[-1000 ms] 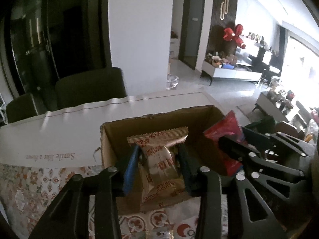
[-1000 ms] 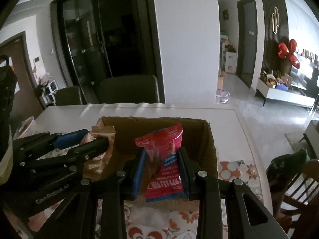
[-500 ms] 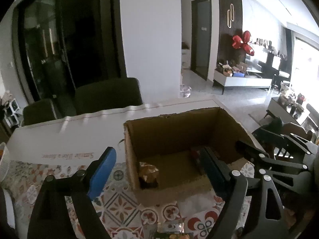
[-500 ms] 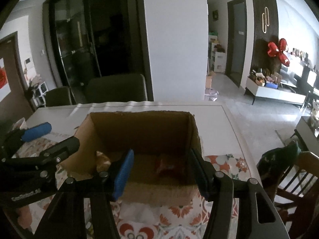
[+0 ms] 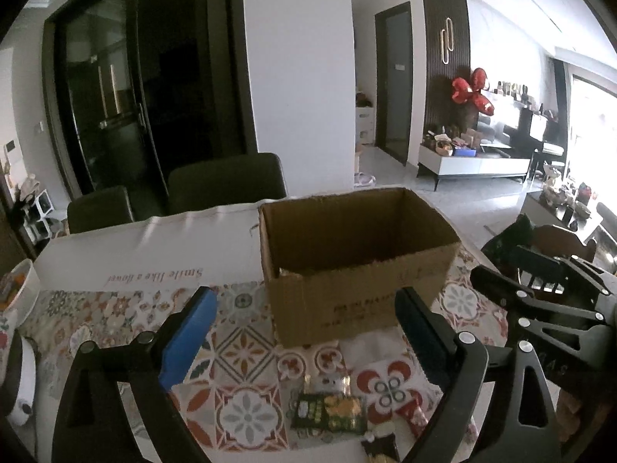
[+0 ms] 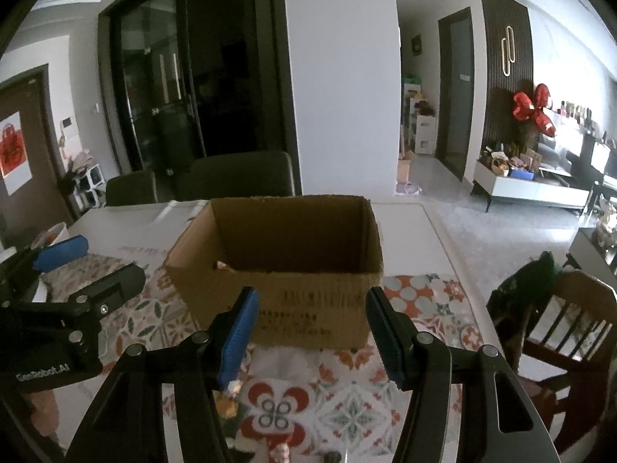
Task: Organize snacks
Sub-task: 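Withdraw both open tools from the box back to the snack pile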
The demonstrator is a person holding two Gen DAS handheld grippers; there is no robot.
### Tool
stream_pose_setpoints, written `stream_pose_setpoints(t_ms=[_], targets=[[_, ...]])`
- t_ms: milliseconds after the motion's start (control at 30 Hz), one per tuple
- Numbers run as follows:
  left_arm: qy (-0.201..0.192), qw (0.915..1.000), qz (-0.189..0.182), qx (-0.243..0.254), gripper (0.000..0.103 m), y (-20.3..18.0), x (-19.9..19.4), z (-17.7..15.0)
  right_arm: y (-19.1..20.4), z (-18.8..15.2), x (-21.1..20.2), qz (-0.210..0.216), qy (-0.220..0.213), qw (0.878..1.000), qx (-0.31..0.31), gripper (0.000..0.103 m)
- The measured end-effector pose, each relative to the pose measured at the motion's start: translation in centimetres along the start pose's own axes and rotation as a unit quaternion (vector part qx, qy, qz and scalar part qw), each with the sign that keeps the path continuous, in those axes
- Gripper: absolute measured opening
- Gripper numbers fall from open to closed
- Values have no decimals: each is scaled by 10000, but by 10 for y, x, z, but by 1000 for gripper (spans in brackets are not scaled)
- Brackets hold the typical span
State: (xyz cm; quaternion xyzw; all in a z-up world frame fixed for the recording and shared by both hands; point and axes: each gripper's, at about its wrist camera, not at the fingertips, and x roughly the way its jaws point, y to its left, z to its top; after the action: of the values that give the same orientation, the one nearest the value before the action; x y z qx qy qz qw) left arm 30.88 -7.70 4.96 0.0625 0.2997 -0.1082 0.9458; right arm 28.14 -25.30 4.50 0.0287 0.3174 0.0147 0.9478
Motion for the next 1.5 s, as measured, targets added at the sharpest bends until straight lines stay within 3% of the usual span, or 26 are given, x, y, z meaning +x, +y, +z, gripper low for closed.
stream_pose_setpoints(t_ms=[300,767,1500], targets=[[66,9999,52,138,95,-9,-26,-32,1,-23,-28,-96,-77,9999,16,59],[592,9980,-133,185,95,-26,-27,-85,-10,-80,-40,-267,235,9993,138,59],[1638,9852,-458,192,93,-44,15,-145,-16,-155,-12,-222,1266,9912,314,59]])
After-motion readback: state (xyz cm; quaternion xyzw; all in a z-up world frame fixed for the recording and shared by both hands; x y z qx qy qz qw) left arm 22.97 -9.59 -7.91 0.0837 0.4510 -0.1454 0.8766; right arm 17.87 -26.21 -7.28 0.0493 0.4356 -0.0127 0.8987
